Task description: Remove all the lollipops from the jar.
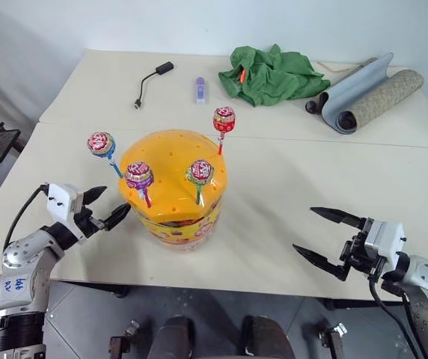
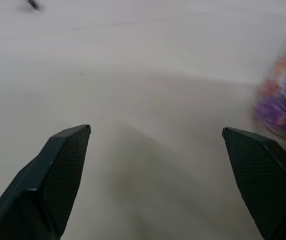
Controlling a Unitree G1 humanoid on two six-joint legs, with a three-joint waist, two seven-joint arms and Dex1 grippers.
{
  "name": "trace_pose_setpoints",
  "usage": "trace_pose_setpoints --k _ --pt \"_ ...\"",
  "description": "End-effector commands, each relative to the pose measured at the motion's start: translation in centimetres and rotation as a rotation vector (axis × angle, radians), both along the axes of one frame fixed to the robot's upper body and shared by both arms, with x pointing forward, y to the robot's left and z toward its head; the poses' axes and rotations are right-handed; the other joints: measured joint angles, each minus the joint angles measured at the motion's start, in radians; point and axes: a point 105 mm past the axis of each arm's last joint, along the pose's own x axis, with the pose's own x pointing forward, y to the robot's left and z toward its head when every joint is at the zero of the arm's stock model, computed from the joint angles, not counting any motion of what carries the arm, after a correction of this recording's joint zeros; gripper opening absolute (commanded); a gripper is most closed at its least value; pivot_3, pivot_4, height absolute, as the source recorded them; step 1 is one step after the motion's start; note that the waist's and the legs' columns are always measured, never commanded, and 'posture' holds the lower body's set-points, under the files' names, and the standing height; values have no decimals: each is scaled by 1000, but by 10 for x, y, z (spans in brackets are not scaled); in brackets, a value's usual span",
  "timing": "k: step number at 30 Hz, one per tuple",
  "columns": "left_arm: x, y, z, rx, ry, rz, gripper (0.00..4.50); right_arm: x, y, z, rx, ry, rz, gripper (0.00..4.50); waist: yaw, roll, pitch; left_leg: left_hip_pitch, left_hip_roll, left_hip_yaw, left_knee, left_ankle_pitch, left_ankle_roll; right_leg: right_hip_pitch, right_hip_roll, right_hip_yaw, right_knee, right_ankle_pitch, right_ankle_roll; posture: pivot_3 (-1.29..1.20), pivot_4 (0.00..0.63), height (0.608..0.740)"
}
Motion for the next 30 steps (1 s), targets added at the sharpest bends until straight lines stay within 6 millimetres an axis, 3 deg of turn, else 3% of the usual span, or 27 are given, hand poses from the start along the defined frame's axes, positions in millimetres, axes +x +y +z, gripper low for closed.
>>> trace_pose_setpoints --k 1,4,6,11,13,16,21,25,30 --pt "-3 5 13 45 -30 -15 4500 -3 5 6 31 -4 37 4452 0 0 0 0 0 0 0 0 0 0 0 0 0 0 0 0 150 740" --pt "-5 7 24 -18 -59 -49 4500 -1 9 16 91 -20 73 4452 0 0 0 0 0 0 0 0 0 0 0 0 0 0 0 0 150 740" --pt "-11 14 30 -6 -85 -75 4500 2 13 34 181 -55 98 4452 -2 0 0 0 0 -1 0 0 0 0 0 0 0 0 0 0 150 740" --pt "-22 40 38 -2 -63 -87 4500 -1 26 69 261 -111 203 4452 -9 0 0 0 1 -1 0 0 0 -1 1 0 1 0 0 0 150 740" --pt "-38 59 34 -82 35 -111 4500 -12 35 89 293 -57 311 4452 -8 0 0 0 1 -1 0 0 0 -1 0 0 1 0 0 0 150 740" --pt "-53 76 43 -195 39 -121 4500 -19 42 106 269 -137 362 4452 -15 0 0 0 1 -1 -1 0 0 -2 0 0 1 0 0 0 150 740" --pt "-62 51 62 -215 13 -268 4500 -23 48 123 235 -246 383 4452 -1 -1 0 -1 1 -3 0 -1 0 -1 -1 -1 1 0 0 0 150 740" --pt "-77 -10 102 -160 -70 -523 4500 -34 54 120 175 -273 421 4452 3 -2 0 -2 3 -6 1 -1 1 0 -1 -1 1 0 0 0 150 740" --pt "-77 -26 129 -125 -157 -600 4500 -42 53 116 165 -300 439 4452 -4 -2 0 -1 0 -5 0 -1 1 0 -1 -1 0 0 0 0 150 740"
